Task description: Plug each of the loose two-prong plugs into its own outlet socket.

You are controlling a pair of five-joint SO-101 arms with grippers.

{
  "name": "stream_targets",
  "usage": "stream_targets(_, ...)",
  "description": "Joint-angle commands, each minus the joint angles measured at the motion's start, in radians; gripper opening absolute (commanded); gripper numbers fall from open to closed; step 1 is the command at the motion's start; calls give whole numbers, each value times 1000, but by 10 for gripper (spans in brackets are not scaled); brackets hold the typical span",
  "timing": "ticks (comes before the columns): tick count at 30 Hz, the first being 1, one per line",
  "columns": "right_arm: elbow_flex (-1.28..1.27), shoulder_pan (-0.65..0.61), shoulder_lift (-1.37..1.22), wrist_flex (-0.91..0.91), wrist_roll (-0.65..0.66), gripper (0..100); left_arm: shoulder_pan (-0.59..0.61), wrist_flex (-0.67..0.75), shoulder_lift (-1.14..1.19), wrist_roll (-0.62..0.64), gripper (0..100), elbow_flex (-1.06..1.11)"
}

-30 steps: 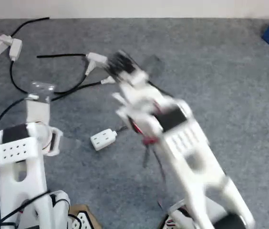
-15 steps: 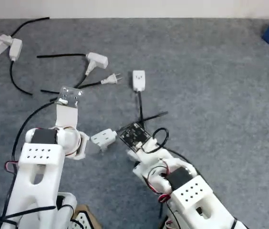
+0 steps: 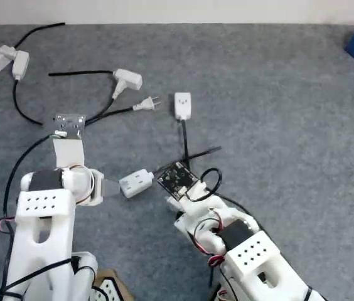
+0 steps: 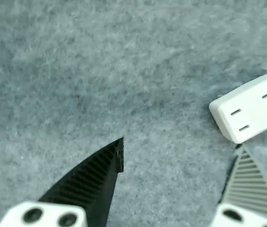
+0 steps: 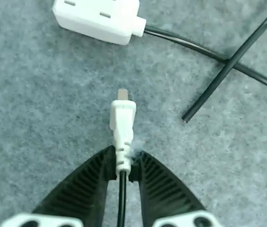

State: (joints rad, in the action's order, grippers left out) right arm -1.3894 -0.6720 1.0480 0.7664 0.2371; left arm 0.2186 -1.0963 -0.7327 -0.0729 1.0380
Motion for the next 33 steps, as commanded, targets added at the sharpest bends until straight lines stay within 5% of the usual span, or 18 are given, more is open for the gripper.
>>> stream_targets(1,4,-67,21,28,0,10,12,89,-19,8,348,30)
stream_targets(6,4,-159,22,58,3,25,54,140,-15,8,348,42)
stream_targets(14,7,-157,24,59,-2,252,62,141,-15,8,348,42)
stream_targets(22,248,-117,-85,302,51,252,61,143,-15,6,348,42)
stream_targets(33,309,-239,-608,59,-60,252,65,143,-15,6,348,42)
